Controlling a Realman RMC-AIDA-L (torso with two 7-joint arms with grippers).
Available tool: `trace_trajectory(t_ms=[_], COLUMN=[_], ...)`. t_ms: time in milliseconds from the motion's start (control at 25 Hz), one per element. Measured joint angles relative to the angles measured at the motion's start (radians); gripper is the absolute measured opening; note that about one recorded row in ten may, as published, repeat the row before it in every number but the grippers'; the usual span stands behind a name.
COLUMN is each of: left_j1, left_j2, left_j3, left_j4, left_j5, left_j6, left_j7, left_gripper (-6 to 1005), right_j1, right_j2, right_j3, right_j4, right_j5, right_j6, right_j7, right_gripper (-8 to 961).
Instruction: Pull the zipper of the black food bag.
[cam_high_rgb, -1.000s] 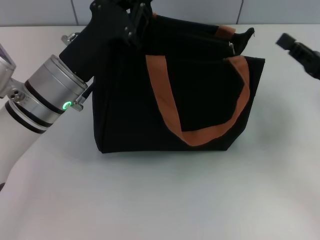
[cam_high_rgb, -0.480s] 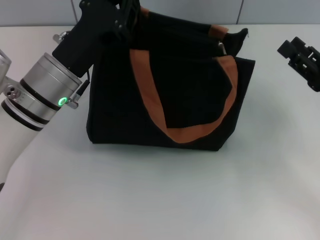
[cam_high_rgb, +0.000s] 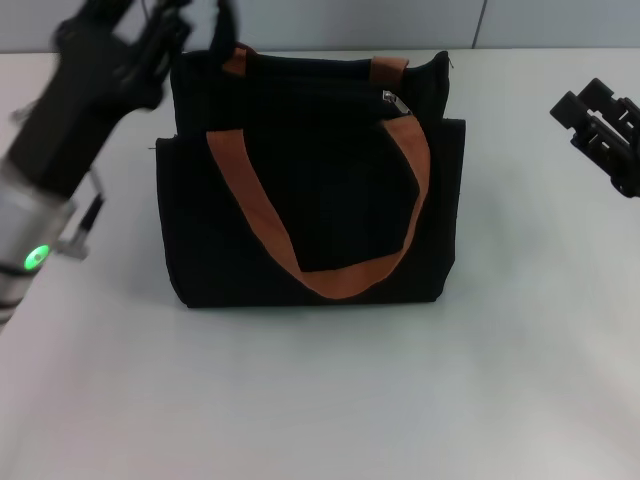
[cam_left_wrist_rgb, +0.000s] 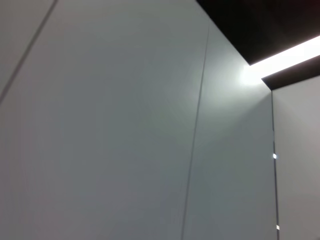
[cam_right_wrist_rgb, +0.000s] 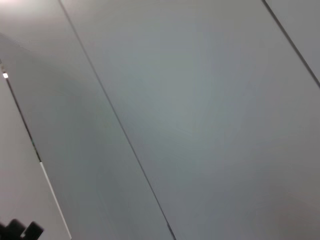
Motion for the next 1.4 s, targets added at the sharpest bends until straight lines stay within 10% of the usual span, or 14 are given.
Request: trace_trajectory(t_ms=[440,680,1040,1400], left_j1=[0.253,0.312,0.306,0.235], left_j2=[0.007,0.029,0.017,0.008], left_j3=[-0.054,0.144,0.551,0.575], left_j4=[0.131,0.348,0.46,0.481], left_j5=[0.004,0.011,0.054,0.242], left_j6=[0.13,0.149,0.117,0.094], left_j7=[-0.065,-0.282,-0.118,-0.126], left_gripper=[662,778,784,783], right_j1=[-0.033,-0.074,-0.074,-0.062], right_j2=[-0.001,-0.003,-0.005,-0.003], right_j3=[0.003,0.009,-0.103,-0.197], right_j4=[0.033,0.025,-0.055,-0.047], right_j5=[0.035,0.059,-0.092,-0.318], right_j6=[-0.043,-0.129,-0.177,-0.195], right_j7=[-0.129,-0.133,-0.219,-0.42], right_gripper=[751,750,750,751])
